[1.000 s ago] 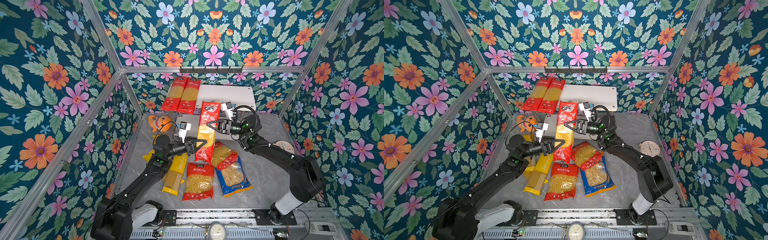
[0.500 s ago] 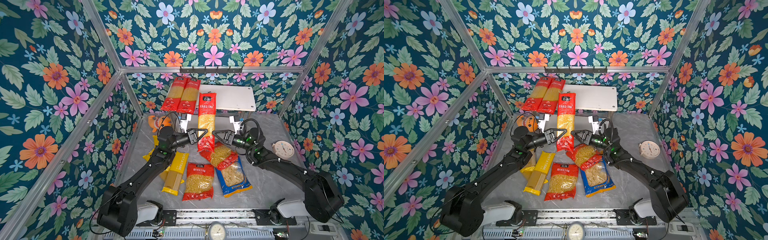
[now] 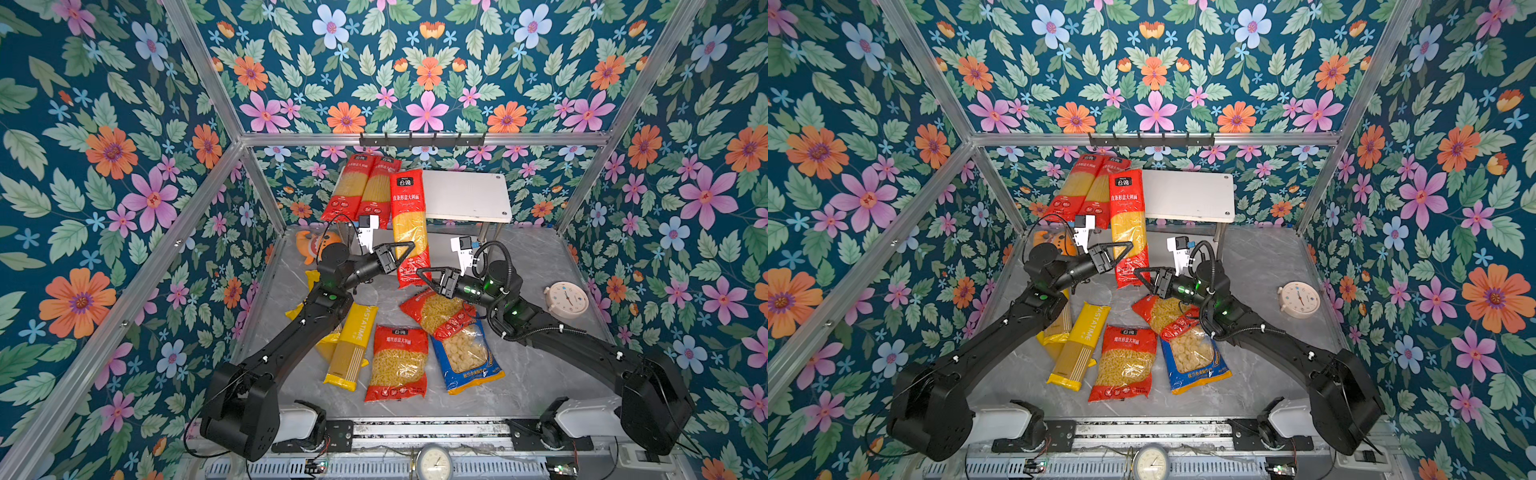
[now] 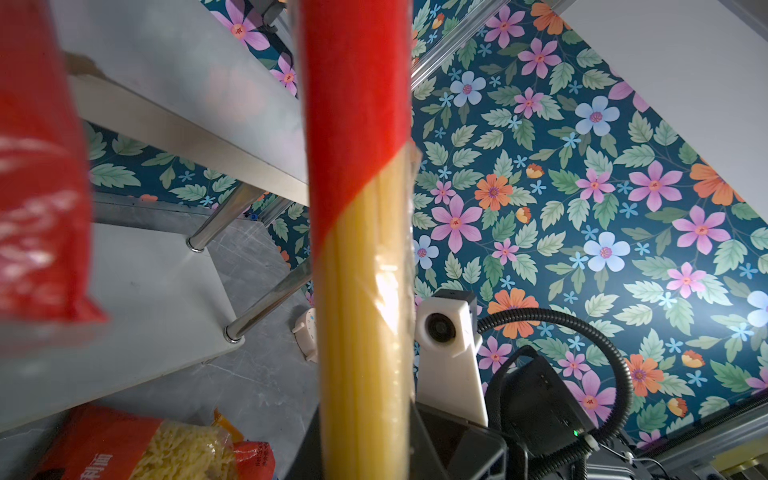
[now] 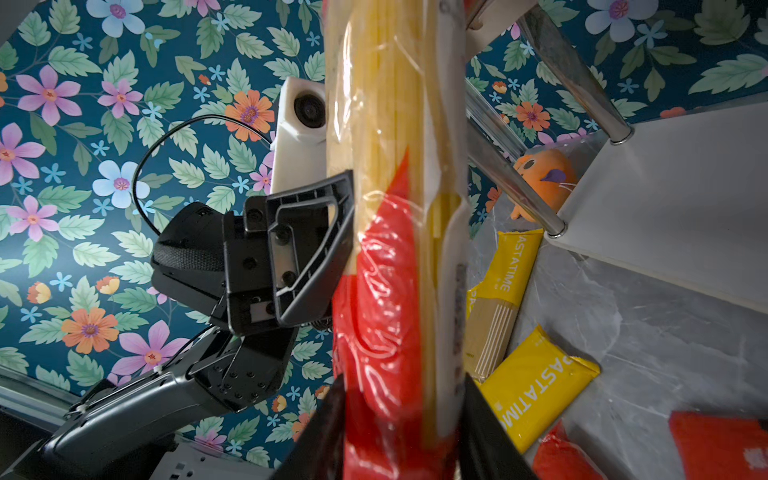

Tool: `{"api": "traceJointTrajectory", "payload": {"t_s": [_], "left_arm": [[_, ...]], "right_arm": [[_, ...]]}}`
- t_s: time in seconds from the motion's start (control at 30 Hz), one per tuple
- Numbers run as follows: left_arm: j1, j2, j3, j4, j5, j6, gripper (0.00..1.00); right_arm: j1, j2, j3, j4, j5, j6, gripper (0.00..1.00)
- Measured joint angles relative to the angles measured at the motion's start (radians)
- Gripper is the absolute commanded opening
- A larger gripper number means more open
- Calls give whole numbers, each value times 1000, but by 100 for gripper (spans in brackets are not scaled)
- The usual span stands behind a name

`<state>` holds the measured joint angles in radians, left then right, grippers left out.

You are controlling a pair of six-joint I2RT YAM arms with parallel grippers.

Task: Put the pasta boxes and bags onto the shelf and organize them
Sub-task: 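Raise the red spaghetti bag onto the upper shelf with both grippers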

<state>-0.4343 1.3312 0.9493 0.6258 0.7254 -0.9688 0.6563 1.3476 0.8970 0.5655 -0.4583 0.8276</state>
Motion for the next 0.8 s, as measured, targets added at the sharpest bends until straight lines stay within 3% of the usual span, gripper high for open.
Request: {"api": "traceJointTrajectory", "payload": {"t_s": [0.2,0.3,0.6,0.8], "left_arm": [[-2,2,42,-52,-28,11,48],[0,-22,60,-112,-44,47,54],[79,-168,-21,-157,-46,114,59],[108,-311,-81,-307,-79,240,59]], "right_arm": [[3,9,21,17,18,14,11],[2,20,41,18,23,43,10],[-70,60,224,-140,47,165,3],[-108,175,393,-203,72,291,0]]}}
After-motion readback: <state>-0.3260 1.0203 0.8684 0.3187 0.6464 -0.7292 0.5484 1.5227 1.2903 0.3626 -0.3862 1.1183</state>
